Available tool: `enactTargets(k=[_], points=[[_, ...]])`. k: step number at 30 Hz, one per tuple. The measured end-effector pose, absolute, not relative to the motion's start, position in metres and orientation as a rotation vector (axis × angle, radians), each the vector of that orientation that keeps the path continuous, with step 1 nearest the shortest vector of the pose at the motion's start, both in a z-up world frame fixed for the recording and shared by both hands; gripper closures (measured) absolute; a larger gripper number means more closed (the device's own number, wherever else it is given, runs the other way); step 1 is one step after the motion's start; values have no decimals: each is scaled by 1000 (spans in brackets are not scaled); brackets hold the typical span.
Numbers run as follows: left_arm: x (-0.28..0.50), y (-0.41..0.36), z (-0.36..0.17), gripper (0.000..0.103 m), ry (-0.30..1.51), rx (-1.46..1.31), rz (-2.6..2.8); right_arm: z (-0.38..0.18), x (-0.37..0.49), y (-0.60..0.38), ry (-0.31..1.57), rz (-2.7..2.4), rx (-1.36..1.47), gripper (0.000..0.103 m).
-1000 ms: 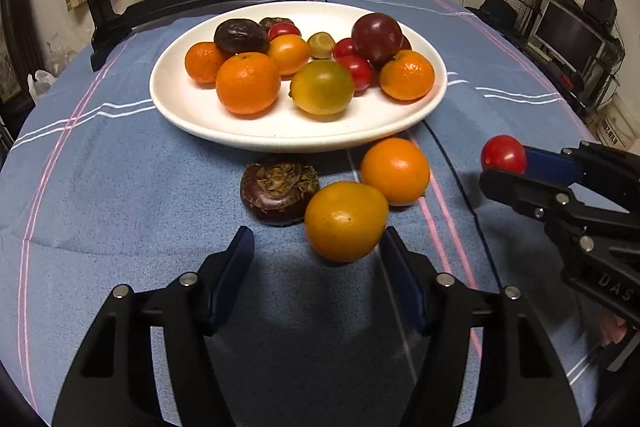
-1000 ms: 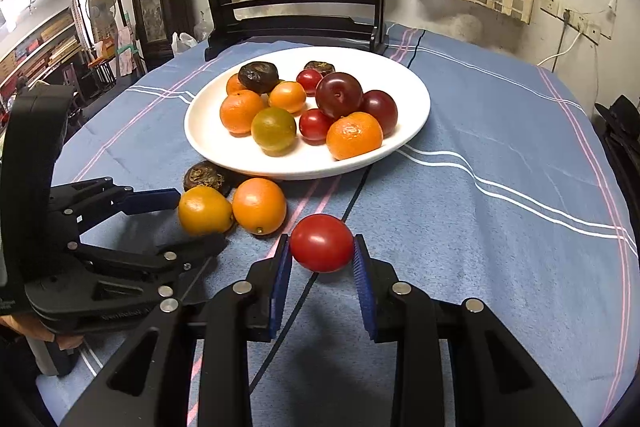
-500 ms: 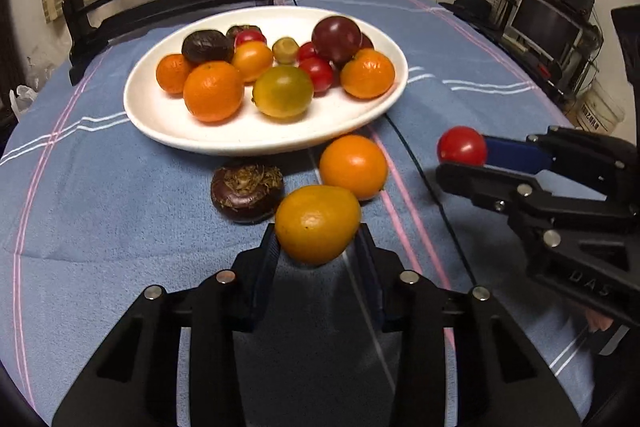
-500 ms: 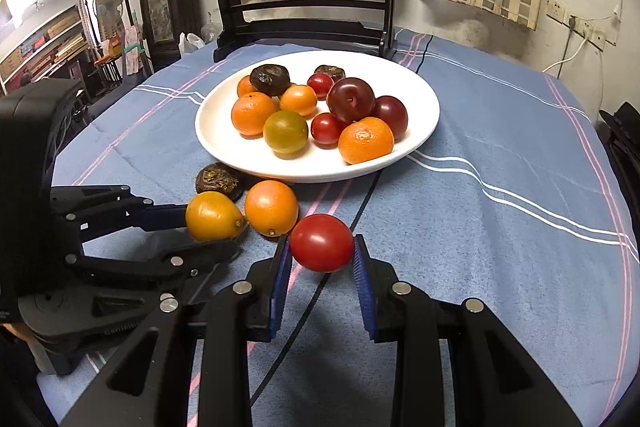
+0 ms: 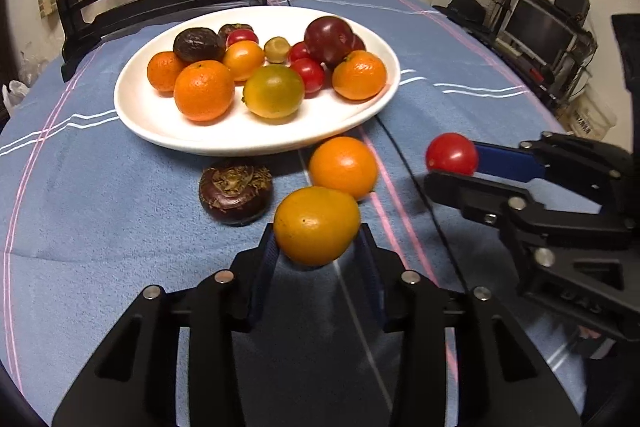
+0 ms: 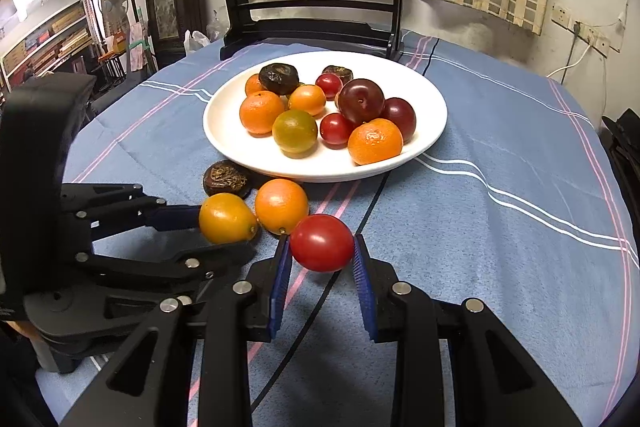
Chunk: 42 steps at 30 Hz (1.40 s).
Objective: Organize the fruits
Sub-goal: 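Lower both tomatoes onto the plate and open both grippers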
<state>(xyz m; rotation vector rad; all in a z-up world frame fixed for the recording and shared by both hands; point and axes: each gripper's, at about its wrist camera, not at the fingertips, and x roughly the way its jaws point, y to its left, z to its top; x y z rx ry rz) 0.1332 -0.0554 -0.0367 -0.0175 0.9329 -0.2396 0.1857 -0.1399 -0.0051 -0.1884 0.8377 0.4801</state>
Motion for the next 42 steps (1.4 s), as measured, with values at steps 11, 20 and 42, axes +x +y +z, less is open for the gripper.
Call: enactTargets(k=[11,20,42], points=[[136,-31,0,64,844,-86,-188,17,187,-147,734,471,-85,72],[178,-19,34,64,793,-46,-119,39,218,-108,693,548,-110,72],[271,12,22,37,882,-269,-107,26,301,-127,737,455,112,48]])
